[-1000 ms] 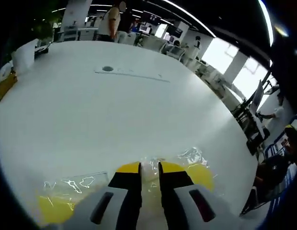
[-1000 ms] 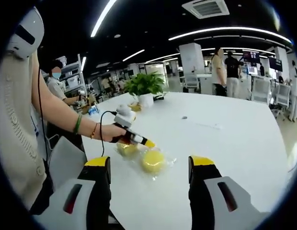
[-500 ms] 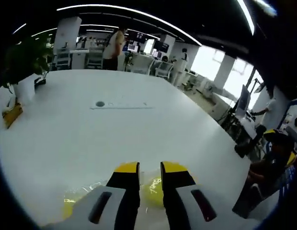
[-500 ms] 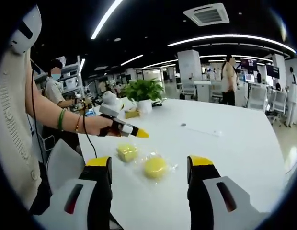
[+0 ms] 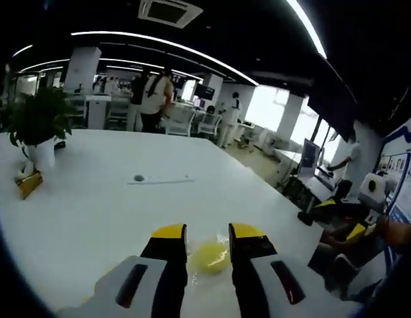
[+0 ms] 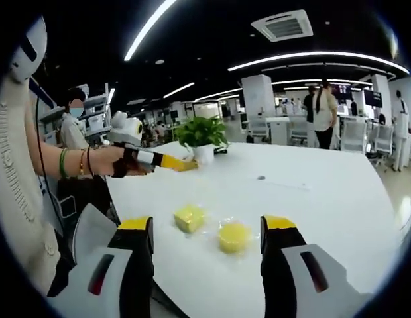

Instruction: Compare the silicone blocks by pressing each to a similar depth, holding the contact briefly, and releasing to observe deformation and rebound differences across the visible hardness samples.

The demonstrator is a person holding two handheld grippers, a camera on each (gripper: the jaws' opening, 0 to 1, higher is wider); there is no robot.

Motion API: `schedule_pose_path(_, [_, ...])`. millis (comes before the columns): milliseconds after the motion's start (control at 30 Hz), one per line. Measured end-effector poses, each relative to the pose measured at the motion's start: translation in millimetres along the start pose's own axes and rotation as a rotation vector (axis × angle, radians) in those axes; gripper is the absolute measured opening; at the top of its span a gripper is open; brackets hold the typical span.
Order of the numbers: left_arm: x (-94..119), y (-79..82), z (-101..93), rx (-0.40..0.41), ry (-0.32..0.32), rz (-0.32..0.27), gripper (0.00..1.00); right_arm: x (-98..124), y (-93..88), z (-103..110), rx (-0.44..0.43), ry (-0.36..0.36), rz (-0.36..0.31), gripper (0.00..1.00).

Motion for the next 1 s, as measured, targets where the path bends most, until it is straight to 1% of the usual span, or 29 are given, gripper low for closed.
schedule_pose_path(133, [29, -4.5, 3.8, -0.025, 0.023, -0.001, 0.26, -1, -6.4, 13, -0.015, 0.002, 0.017, 0.63])
schedule_pose_path(233, [51, -9.6, 7.9, -0.026, 0.043, -0.005, 0.29, -2, -9.6, 22, -0.03, 0.006, 0.021, 0.64])
schedule_pose_path(267, [60, -12.3, 9.2, -0.028, 0.049, -0.005, 0.3, -3, -11.2, 25, -0.034, 0.006, 0.023, 0.64])
schedule_pose_path(400, [84, -23.1, 15.6, -0.035, 0.072, 0.004, 0.35, -6, -18.2, 34, -0.046, 0.009, 0.041, 0.67])
schedule_pose_path(433, [92, -26.9, 17.9, -0.038, 0.085, 0.003, 0.37, -7, -20.3, 36, -0.059, 0.01, 0.04, 0.68])
schedule_pose_path(500, [104, -33.3, 19.9, -0.045, 0.089, 0.005, 0.4, -8, -23.3, 38, -0.085, 0.005, 0.041, 0.7])
schedule_pose_path(567, [113, -40.4, 21.2, -0.069, 0.079, 0.006, 0.44, -8, -25.3, 40, -0.124, -0.003, 0.026, 0.72])
schedule_pose_path(600, [116, -43.7, 21.7, -0.081, 0.067, 0.006, 0.46, -8, -25.1, 40, -0.138, -0.008, 0.007, 0.72])
schedule_pose_path(633, [119, -48.5, 21.6, -0.075, 0.059, 0.008, 0.48, -7, -24.4, 40, -0.177, -0.012, -0.02, 0.73])
schedule_pose_path(667, [121, -51.9, 20.8, -0.067, 0.047, 0.01, 0.5, -6, -24.5, 39, -0.202, -0.014, -0.033, 0.74])
schedule_pose_path(700, [123, -55.6, 18.2, -0.077, 0.021, -0.002, 0.51, -5, -24.3, 39, -0.239, -0.013, -0.058, 0.75])
schedule_pose_path(767, [124, -59.7, 16.4, -0.074, 0.006, -0.009, 0.56, -2, -26.0, 36, -0.293, -0.003, -0.086, 0.78])
schedule_pose_path(800, [124, -64.1, 13.8, -0.074, -0.016, -0.009, 0.59, 0, -27.7, 35, -0.313, -0.009, -0.101, 0.78])
schedule_pose_path(900, [125, -73.3, 5.6, -0.099, -0.082, -0.009, 0.64, 5, -31.9, 34, -0.326, -0.011, -0.11, 0.79])
schedule_pose_path(933, [125, -75.2, 3.6, -0.097, -0.098, -0.011, 0.65, 7, -32.3, 36, -0.323, -0.001, -0.124, 0.8])
schedule_pose_path(1000, [126, -78.0, 2.3, -0.087, -0.1, -0.032, 0.65, 11, -31.7, 39, -0.321, 0.018, -0.145, 0.82])
Point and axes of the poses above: the point that each gripper's makers call its tool centre point, and the gripper's own axes: x roughly backward along the fingers, z roughly to its left, y roughly out of its top, the point moved 9 cm from there along x, roughly backward along the fingers, and after that the axes turned 13 degrees about -y, right-handed, at the moved point
